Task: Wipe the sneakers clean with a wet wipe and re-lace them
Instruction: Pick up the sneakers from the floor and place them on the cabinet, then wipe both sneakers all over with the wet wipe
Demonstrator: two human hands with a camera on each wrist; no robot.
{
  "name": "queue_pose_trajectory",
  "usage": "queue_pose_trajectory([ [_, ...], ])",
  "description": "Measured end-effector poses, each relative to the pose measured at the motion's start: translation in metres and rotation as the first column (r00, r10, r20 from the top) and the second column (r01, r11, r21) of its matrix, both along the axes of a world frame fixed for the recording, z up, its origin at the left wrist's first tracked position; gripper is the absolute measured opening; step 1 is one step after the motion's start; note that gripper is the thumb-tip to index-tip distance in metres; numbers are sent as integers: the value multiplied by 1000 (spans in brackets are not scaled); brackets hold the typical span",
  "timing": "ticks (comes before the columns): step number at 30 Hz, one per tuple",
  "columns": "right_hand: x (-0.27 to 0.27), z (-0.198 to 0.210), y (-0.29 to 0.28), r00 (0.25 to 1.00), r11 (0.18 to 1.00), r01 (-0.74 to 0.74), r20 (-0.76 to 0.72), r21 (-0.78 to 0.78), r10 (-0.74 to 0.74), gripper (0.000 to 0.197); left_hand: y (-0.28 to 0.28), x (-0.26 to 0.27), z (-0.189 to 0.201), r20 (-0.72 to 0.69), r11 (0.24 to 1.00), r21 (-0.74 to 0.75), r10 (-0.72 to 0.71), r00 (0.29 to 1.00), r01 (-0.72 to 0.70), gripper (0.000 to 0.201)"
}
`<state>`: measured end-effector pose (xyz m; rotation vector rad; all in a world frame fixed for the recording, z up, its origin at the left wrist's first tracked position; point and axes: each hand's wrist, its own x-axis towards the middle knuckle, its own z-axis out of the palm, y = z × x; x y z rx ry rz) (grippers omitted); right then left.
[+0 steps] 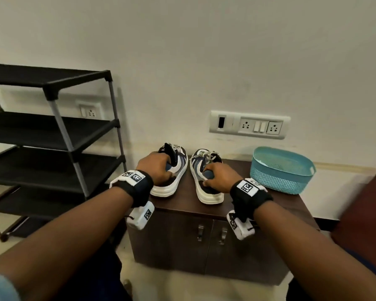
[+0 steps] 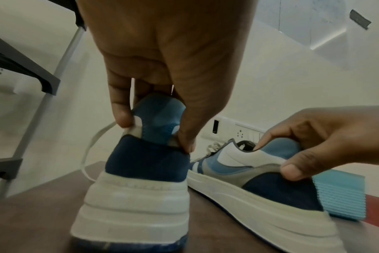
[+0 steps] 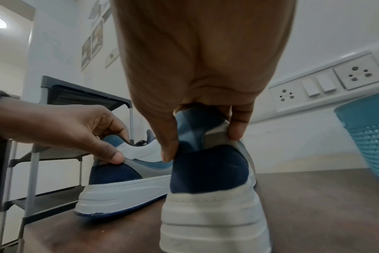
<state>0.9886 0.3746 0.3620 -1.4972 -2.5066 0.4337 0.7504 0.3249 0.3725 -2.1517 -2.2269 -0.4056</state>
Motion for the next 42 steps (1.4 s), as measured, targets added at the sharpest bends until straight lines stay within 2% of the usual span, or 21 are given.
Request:
queue_pose_trajectory([
  [2, -2, 0, 0, 999, 999, -30, -16, -11, 30, 22, 1, -13, 2, 9, 999, -14, 40, 999, -40, 36],
  [5, 1, -2, -1, 997, 999, -52, -53, -14, 51, 22, 4, -28, 4, 15, 997, -25, 70, 997, -70, 37],
  [10, 10, 4, 0, 985, 988, -156, -74, -1, 155, 22, 6, -38, 10, -49, 998, -66, -3, 999, 0, 34],
  [12, 15, 8, -1, 979, 983, -185, -95, -10, 183, 22, 6, -30, 19, -96, 999, 9, -35, 995, 36, 29],
  [14, 20, 14, 4, 968, 982, -182, -187, -57, 169, 26, 8, -15, 32, -114, 985, 149, -70, 991, 87, 28],
  [16, 25, 24, 9, 930, 972, -178, -349, -157, 114, 21, 12, 7, 43, -38, 959, 245, -141, 989, 146, 22],
  [18, 31, 39, 11, 887, 941, -211, -457, -264, 71, 16, 17, 30, 47, 114, 952, 236, -227, 967, 196, 17],
  [21, 41, 60, 12, 831, 904, -247, -556, -349, 12, 16, 36, 53, 34, 282, 966, 93, -258, 924, 241, 21],
  [24, 54, 65, 26, 796, 949, -143, -602, -282, -59, 13, 57, 58, 9, 393, 982, -40, -154, 907, 184, 26],
  [27, 62, 49, 45, 824, 962, -6, -546, -273, -150, 15, 68, 59, -5, 467, 980, -136, -63, 882, 142, 32],
  [32, 55, 21, 59, 876, 901, 60, -410, -431, -254, 38, 75, 63, -21, 475, 976, -191, -6, 880, 110, 34],
  [34, 47, 19, 61, 907, 888, 61, -345, -457, -240, 40, 77, 66, -21, 470, 971, -210, -1, 883, 112, 32],
  [37, 37, 19, 59, 944, 912, 62, -271, -406, -185, 33, 80, 65, -20, 421, 978, -173, -36, 906, 119, 30],
  [40, 35, 20, 53, 960, 918, 65, -227, -392, -165, 31, 77, 64, -19, 445, 975, -170, -56, 894, 146, 25],
  [42, 36, 22, 46, 967, 905, 52, -204, -422, -151, 29, 72, 62, -14, 392, 967, -178, -101, 914, 183, 23],
])
